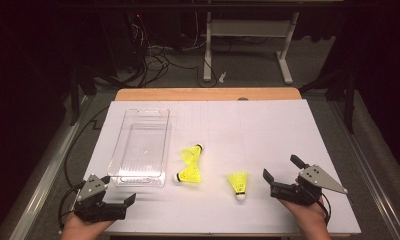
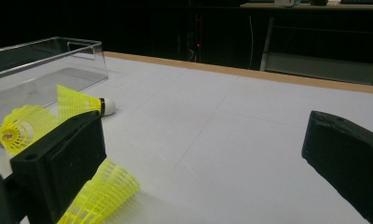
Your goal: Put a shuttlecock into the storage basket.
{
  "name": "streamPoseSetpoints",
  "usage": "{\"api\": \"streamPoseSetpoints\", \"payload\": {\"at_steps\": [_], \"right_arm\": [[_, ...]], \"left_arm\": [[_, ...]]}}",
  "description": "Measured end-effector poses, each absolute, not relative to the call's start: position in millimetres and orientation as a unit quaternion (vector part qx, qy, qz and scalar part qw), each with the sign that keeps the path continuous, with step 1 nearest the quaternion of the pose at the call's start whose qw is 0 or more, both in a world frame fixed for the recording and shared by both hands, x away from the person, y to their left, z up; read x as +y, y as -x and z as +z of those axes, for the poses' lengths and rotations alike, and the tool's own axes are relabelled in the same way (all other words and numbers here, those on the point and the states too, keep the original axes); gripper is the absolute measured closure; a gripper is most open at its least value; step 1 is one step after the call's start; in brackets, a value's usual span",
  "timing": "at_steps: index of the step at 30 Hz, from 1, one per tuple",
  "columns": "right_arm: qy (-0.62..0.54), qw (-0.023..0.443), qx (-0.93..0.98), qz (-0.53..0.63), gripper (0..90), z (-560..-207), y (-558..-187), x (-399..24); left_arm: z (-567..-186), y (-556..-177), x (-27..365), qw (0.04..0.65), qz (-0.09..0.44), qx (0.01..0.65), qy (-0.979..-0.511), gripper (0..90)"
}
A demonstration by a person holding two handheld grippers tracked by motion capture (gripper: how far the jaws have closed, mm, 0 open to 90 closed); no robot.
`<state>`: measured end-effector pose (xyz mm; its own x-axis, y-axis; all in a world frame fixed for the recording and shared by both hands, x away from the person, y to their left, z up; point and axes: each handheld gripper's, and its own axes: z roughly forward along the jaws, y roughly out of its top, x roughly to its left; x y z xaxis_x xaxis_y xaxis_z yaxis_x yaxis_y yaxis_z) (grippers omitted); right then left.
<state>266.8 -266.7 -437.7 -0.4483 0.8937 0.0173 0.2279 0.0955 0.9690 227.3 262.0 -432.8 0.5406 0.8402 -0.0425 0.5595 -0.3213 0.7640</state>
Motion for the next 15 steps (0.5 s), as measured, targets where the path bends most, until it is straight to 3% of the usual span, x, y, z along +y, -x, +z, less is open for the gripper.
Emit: {"api": "streamPoseSetpoints", "payload": {"at_steps": [15], "right_arm": [[-0.418, 0.316, 0.666, 0.531, 0.2, -436.8, -267.5, -266.9]], "left_arm": [[-445.7, -231.4, 254.3, 0.318, 0.142, 0.44, -0.827, 0.8]]}}
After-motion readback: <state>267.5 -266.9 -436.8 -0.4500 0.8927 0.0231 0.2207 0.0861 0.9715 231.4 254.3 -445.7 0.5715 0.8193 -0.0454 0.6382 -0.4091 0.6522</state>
